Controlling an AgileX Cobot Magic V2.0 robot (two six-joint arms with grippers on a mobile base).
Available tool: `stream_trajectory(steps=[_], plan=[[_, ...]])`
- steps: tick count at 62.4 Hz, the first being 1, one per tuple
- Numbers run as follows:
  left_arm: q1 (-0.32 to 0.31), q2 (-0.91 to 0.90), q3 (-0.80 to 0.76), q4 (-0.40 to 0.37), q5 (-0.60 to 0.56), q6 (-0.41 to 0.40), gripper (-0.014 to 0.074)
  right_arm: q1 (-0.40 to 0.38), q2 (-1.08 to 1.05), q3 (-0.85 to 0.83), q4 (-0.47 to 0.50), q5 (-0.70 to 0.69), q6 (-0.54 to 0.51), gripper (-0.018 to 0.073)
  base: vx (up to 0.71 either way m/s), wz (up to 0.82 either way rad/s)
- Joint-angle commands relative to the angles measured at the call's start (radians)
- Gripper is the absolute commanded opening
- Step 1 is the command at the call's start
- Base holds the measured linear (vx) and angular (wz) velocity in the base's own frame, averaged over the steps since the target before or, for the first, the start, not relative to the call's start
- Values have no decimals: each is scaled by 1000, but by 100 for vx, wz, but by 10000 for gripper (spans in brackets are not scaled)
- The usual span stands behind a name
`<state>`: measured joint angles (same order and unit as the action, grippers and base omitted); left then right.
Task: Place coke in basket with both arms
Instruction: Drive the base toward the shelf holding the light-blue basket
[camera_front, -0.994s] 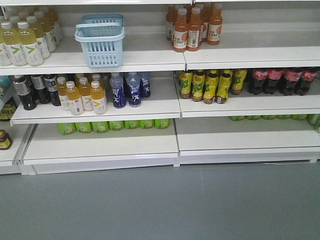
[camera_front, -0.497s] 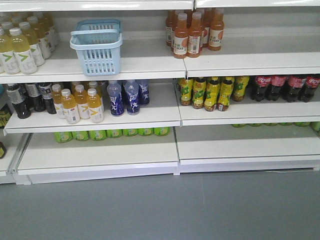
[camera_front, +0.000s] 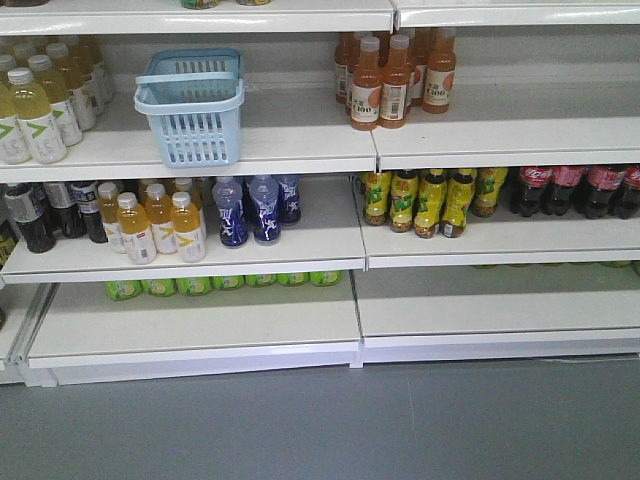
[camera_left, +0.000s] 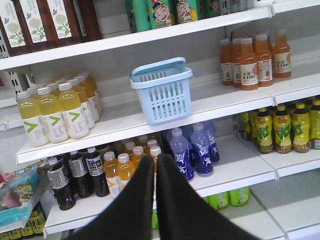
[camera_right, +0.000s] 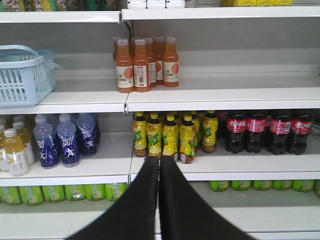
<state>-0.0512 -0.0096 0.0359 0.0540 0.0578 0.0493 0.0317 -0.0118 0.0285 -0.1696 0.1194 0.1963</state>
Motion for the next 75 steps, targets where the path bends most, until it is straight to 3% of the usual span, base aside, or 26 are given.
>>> stream_trajectory(steps=[1,75], plan=[[0,-17,6,-8,-69,-4,-6,-7,-11,19,-7,-74,3,-10,10,1],[0,-17,6,-8,-69,-4,-6,-7,-11,19,-7,-74,3,-10,8,0]])
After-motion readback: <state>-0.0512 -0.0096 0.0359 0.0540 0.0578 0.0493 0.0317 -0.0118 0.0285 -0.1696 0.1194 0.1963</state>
